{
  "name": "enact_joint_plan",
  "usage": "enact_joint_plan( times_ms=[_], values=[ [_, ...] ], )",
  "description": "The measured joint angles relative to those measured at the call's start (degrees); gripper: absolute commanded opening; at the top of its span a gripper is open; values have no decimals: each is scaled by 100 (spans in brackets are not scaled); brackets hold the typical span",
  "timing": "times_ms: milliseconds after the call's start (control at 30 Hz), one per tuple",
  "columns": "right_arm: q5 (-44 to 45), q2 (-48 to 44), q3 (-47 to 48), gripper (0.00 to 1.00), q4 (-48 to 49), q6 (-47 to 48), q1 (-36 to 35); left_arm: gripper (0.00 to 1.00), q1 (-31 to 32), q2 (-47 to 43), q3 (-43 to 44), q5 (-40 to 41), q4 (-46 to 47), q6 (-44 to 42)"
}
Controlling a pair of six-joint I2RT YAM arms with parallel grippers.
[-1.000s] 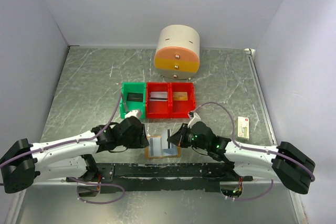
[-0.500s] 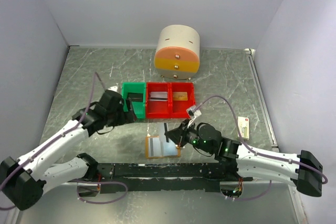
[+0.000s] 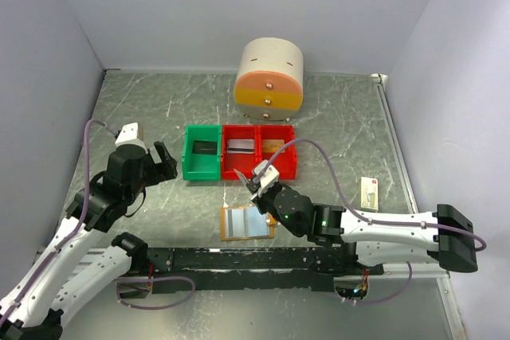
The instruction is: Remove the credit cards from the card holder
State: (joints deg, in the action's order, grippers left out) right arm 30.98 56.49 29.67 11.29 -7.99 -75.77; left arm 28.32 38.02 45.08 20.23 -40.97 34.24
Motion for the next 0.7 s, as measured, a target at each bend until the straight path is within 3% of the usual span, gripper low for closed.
enact_joint_plan(
  times_ms=[133,300,400,700],
  values=[
    [339,289,391,0,28,673,247,100,0,-63,-87,24,118,-129],
    [-479,468,905,0,-114,708,1869,100,0,122,-94,140,103,-181],
    [-1123,649,1143,0,-177,713,2470,100,0,205,-94,208,98,-212],
    [-2238,2330,2450,0,-855,1843,2625,100,0,-55,-96,358,98,-236]
  ],
)
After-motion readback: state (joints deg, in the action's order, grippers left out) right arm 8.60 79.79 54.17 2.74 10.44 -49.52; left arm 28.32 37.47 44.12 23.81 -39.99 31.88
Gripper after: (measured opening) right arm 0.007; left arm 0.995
